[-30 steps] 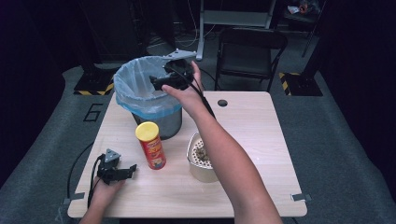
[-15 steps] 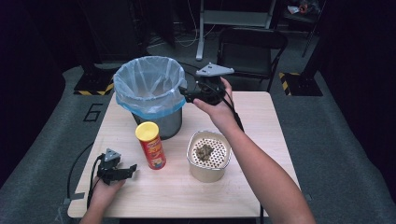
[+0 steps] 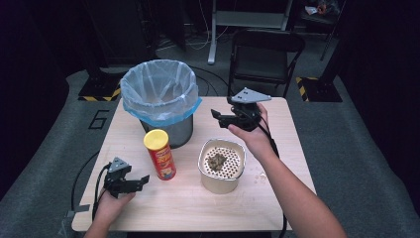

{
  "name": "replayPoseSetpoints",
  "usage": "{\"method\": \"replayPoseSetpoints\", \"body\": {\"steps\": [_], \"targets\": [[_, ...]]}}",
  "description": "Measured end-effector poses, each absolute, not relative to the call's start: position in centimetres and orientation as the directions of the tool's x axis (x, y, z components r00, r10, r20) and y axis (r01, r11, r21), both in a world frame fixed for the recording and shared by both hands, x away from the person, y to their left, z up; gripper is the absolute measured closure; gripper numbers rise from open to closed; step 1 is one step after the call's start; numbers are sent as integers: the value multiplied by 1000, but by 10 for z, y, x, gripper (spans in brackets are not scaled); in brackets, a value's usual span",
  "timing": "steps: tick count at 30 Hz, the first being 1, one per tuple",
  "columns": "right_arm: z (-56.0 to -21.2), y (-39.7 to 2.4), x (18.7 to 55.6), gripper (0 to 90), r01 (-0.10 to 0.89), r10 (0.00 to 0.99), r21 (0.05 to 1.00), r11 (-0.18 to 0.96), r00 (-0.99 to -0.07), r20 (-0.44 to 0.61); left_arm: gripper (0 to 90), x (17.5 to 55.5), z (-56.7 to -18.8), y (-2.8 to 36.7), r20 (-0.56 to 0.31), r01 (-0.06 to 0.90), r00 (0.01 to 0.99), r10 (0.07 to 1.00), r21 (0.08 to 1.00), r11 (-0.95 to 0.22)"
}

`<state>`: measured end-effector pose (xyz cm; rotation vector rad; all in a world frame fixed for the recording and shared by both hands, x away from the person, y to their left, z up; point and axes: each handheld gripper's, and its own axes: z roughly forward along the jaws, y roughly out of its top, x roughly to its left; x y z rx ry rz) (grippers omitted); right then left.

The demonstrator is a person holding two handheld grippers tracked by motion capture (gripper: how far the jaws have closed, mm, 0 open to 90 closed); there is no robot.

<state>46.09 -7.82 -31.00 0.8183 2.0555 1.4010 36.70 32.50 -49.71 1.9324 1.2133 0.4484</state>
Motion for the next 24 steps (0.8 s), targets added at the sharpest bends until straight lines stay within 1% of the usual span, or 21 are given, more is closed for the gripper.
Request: {"method": "replayPoseSetpoints", "body": {"steps": [1, 3, 6, 9, 11, 14, 15, 17, 18, 20, 23, 24], "targets": [[-313, -85, 460, 282, 200, 730, 939, 280, -680, -72, 127, 365, -494, 320, -118, 583, 503, 856, 778, -234], [-316, -92, 459, 280, 213, 734, 937, 276, -676, -63, 126, 364, -492, 317, -118, 575, 520, 846, 781, -244], [-320, -98, 459, 279, 220, 739, 934, 281, -670, -64, 126, 364, -490, 308, -101, 551, 557, 825, 787, -276], [-329, -112, 457, 279, 240, 752, 932, 273, -657, -50, 125, 365, -488, 298, -96, 531, 580, 809, 797, -286], [-332, -116, 456, 279, 245, 753, 929, 277, -655, -52, 131, 368, -486, 293, -112, 533, 588, 801, 799, -279], [-337, -126, 454, 279, 255, 764, 925, 282, -642, -56, 138, 372, -482, 288, -138, 538, 581, 802, 805, -252], [-340, -133, 452, 279, 268, 776, 926, 265, -629, -39, 140, 374, -479, 285, -129, 529, 591, 796, 807, -263], [-342, -137, 451, 279, 271, 778, 926, 265, -627, -39, 140, 375, -478, 284, -130, 530, 589, 798, 807, -259], [-344, -140, 450, 279, 276, 781, 925, 262, -623, -35, 140, 376, -478, 282, -154, 536, 584, 797, 810, -236], [-347, -145, 448, 279, 286, 787, 923, 256, -616, -28, 142, 379, -477, 279, -164, 537, 578, 799, 814, -221], [-351, -153, 446, 279, 294, 790, 921, 257, -612, -25, 142, 383, -478, 274, -164, 540, 577, 800, 812, -223], [-352, -155, 445, 279, 299, 791, 919, 256, -611, -22, 142, 383, -479, 273, -152, 537, 577, 803, 811, -233]]}}
